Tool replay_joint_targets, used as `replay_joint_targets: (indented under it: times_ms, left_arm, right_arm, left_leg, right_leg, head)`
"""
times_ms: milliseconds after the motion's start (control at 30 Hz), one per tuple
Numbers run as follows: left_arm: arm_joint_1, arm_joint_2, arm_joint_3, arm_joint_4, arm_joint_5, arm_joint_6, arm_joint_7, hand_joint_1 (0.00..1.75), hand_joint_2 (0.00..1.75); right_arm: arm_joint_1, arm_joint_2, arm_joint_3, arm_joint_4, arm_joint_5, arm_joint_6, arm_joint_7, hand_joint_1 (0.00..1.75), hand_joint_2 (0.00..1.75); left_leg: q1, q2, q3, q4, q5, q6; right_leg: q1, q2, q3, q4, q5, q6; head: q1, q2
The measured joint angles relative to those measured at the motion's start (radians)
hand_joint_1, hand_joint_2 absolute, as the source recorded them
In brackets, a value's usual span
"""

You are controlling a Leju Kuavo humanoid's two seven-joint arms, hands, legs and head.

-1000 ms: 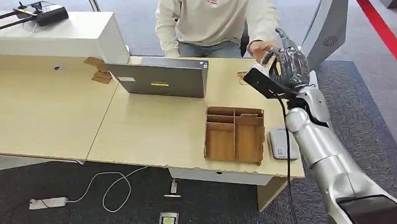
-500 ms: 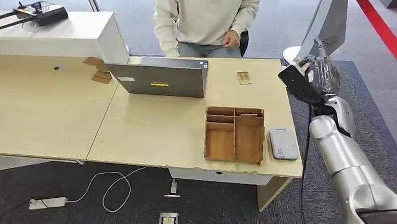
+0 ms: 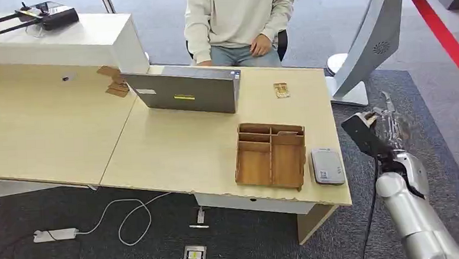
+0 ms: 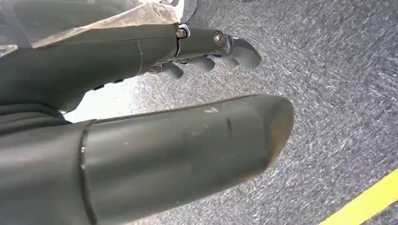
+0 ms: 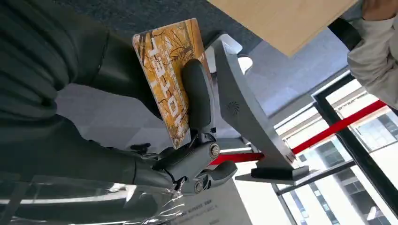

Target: Pass the card to the sensor for recognition and then transmit it.

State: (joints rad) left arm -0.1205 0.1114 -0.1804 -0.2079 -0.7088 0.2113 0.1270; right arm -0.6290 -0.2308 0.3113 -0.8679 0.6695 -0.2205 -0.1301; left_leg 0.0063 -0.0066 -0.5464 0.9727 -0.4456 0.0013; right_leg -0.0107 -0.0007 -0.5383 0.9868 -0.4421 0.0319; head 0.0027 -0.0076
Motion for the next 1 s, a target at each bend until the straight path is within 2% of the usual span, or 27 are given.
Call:
replay_joint_targets:
  times_ms: [400, 567, 800, 1000]
  left_arm:
    - [-0.001, 0.000, 0.000, 0.000, -0.022, 0.002, -0.009, 0.00, 0.00]
    - [-0.001, -0.001, 0.000, 0.000, -0.023, 0.002, -0.009, 0.00, 0.00]
    - [-0.002, -0.003, 0.000, 0.000, -0.023, 0.001, -0.009, 0.00, 0.00]
    - [-0.002, -0.005, 0.000, 0.000, -0.023, 0.001, -0.009, 0.00, 0.00]
  right_arm:
    - [0.043, -0.006, -0.004, 0.000, 0.020, 0.032, 0.003, 1.75, 1.75]
    - [0.044, -0.004, -0.003, 0.000, 0.049, 0.067, 0.003, 1.75, 1.75]
    - [0.043, 0.023, 0.002, 0.001, 0.111, 0.145, -0.016, 1.75, 1.75]
    - [0.043, 0.040, 0.009, 0.001, 0.118, 0.152, -0.016, 1.75, 1.75]
  left_leg:
    - [0.000, 0.000, 0.000, 0.000, 0.000, 0.000]
    - [0.000, 0.000, 0.000, 0.000, 0.000, 0.000]
    - [0.000, 0.000, 0.000, 0.000, 0.000, 0.000]
    - [0.000, 0.000, 0.000, 0.000, 0.000, 0.000]
  right_leg:
    - [0.000, 0.000, 0.000, 0.000, 0.000, 0.000]
    - [0.000, 0.000, 0.000, 0.000, 0.000, 0.000]
    - [0.000, 0.000, 0.000, 0.000, 0.000, 0.000]
    - [0.000, 0.000, 0.000, 0.000, 0.000, 0.000]
  head:
    - [0.000, 0.000]
    - [0.000, 0.000]
    - [0.000, 0.000]
    - [0.000, 0.000]
